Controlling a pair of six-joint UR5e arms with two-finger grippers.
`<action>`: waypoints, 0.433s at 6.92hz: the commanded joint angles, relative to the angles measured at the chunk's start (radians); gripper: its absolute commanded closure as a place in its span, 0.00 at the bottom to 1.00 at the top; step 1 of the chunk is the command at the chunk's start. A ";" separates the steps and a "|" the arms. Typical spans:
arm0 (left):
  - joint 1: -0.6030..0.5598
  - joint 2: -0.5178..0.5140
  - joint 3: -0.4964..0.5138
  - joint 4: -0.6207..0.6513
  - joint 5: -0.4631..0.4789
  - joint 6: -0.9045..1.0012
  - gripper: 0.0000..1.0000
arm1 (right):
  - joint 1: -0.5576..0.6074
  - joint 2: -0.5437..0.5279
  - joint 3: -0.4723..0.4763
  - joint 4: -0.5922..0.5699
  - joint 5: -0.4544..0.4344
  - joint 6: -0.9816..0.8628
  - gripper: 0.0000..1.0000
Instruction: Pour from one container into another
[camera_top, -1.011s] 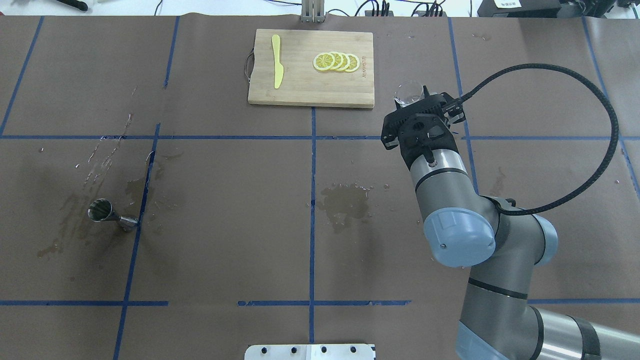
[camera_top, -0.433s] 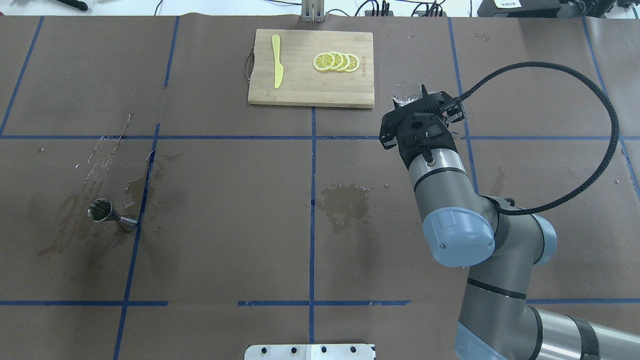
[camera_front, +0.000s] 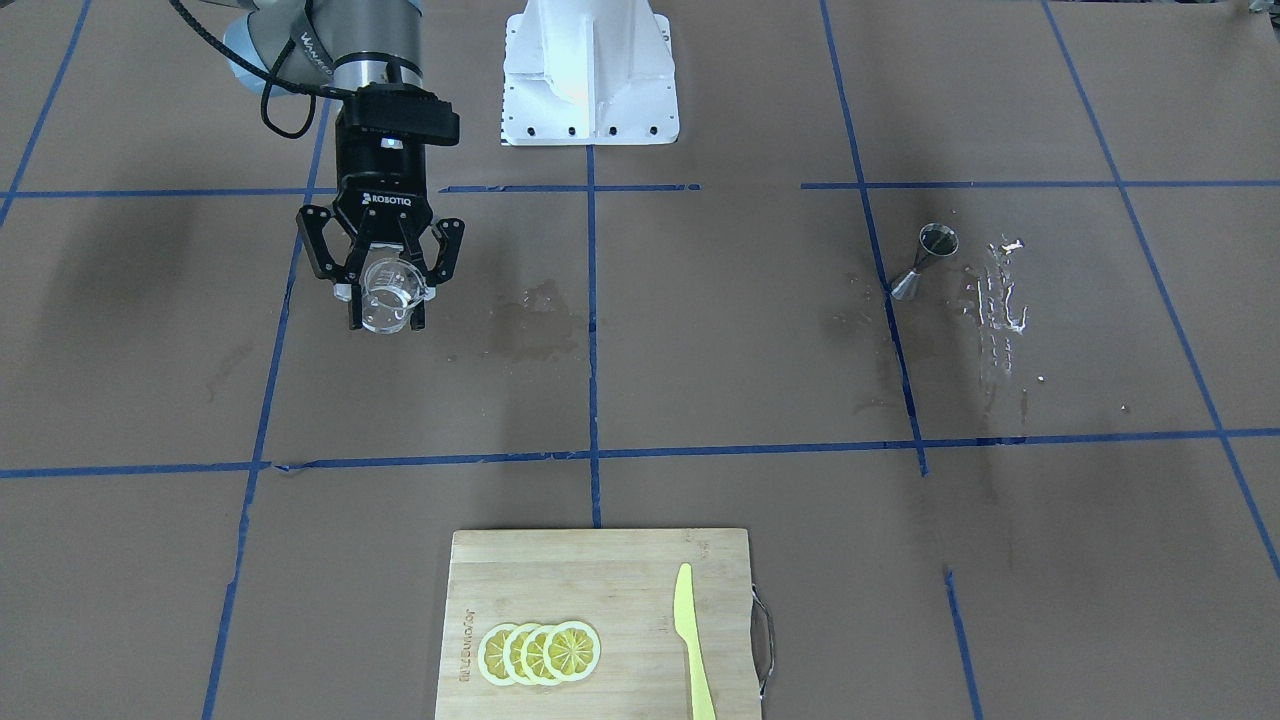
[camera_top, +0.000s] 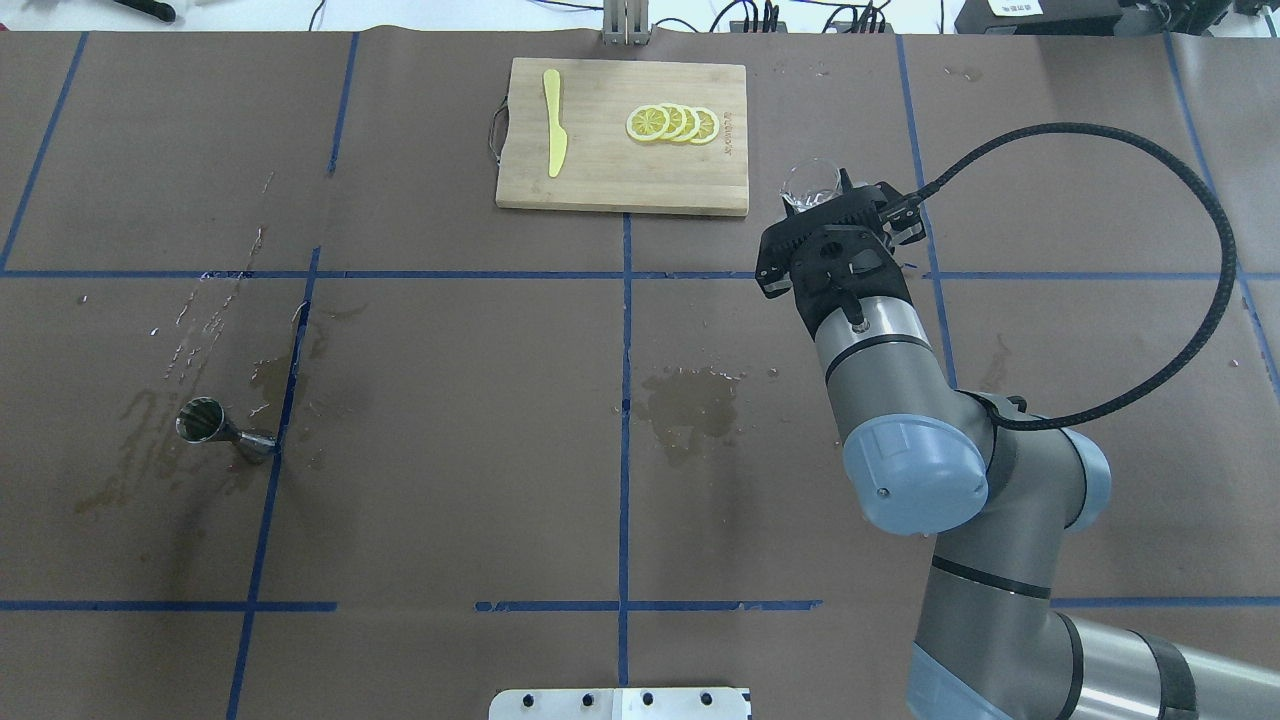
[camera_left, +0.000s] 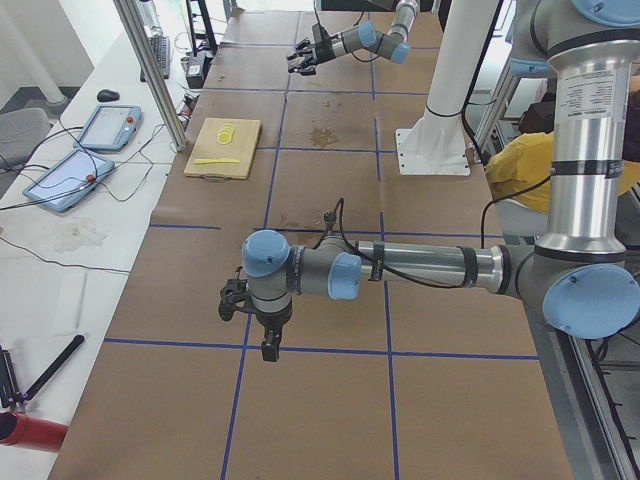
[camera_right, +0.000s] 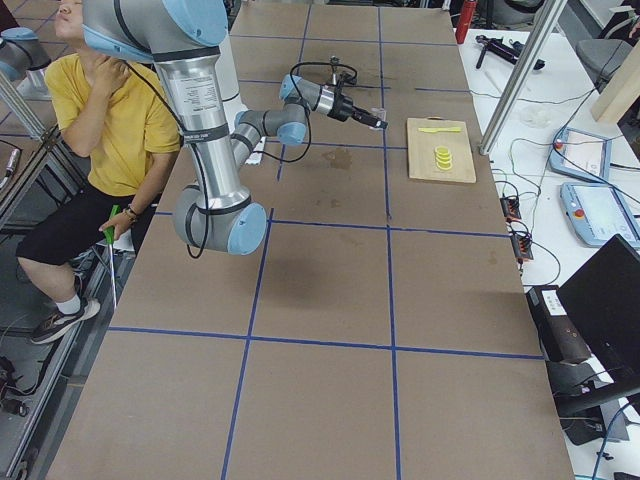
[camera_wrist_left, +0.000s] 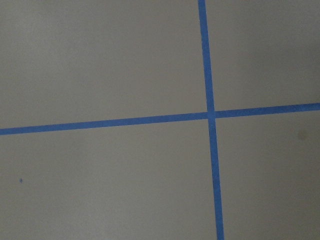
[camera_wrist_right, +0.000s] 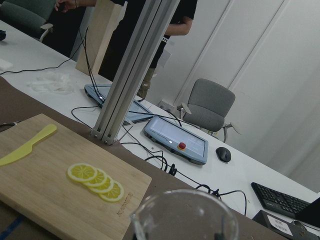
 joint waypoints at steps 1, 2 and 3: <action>-0.002 0.033 -0.019 -0.092 -0.002 0.032 0.00 | 0.001 -0.010 -0.011 0.083 0.001 0.000 1.00; -0.002 0.036 -0.013 -0.100 -0.002 0.089 0.00 | 0.001 -0.018 -0.017 0.114 0.003 0.002 1.00; -0.002 0.046 -0.024 -0.100 -0.003 0.112 0.00 | 0.000 -0.041 -0.031 0.177 0.007 0.003 1.00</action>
